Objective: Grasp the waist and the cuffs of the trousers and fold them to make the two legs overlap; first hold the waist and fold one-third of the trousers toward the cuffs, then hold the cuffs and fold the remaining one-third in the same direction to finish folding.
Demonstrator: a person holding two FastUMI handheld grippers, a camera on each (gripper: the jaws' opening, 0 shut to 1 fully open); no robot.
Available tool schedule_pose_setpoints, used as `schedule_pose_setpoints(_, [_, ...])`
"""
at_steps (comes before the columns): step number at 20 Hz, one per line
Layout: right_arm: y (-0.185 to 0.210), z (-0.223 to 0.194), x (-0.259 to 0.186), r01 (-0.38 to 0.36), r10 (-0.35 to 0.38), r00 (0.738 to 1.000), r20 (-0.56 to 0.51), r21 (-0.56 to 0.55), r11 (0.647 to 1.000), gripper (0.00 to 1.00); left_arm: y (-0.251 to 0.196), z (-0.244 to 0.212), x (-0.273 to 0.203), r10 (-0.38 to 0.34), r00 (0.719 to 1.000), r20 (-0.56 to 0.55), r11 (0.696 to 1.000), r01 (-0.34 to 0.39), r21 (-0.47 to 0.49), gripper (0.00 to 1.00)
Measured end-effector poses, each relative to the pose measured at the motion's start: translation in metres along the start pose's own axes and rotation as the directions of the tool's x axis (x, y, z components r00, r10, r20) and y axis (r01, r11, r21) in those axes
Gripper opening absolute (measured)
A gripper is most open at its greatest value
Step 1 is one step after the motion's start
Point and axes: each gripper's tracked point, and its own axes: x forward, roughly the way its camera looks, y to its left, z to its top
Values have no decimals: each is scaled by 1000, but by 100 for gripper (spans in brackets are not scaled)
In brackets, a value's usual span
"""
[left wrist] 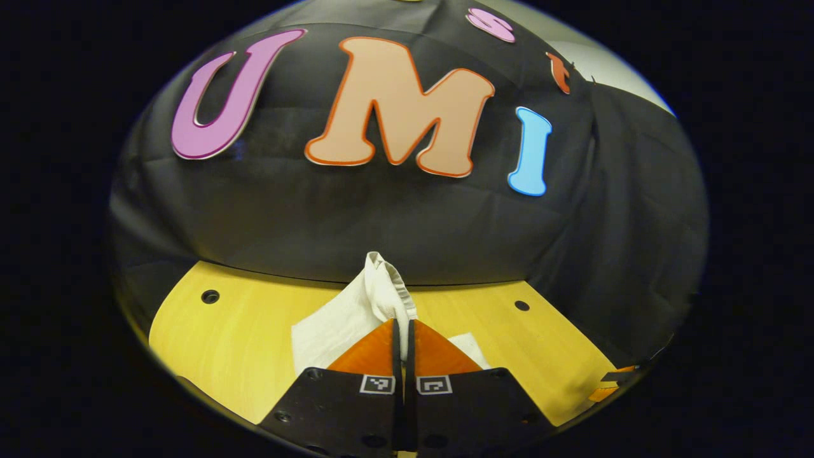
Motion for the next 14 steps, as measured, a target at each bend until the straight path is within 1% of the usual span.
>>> schedule_pose_setpoints(1, [-5,-1,-2,4,-4,1000,1,5,1000,97,-14,1,7,-15,1000,-7,1000,15,4,0])
schedule_pose_setpoints(4, [-18,-4,-8,15,-15,1000,-5,15,1000,97,-47,-12,20,-49,998,-40,998,50,31,0])
schedule_pose_setpoints(7, [-24,-9,-11,20,-20,1000,-11,22,1000,97,-69,-38,32,-64,994,-88,996,69,56,0])
schedule_pose_setpoints(11, [-27,-12,-13,20,-19,1000,-20,22,1000,97,-85,-91,39,-66,983,-173,993,82,88,0])
schedule_pose_setpoints(14, [-24,-13,-12,7,-7,1000,-26,19,1000,97,-91,-133,37,-56,972,-229,987,88,136,0])
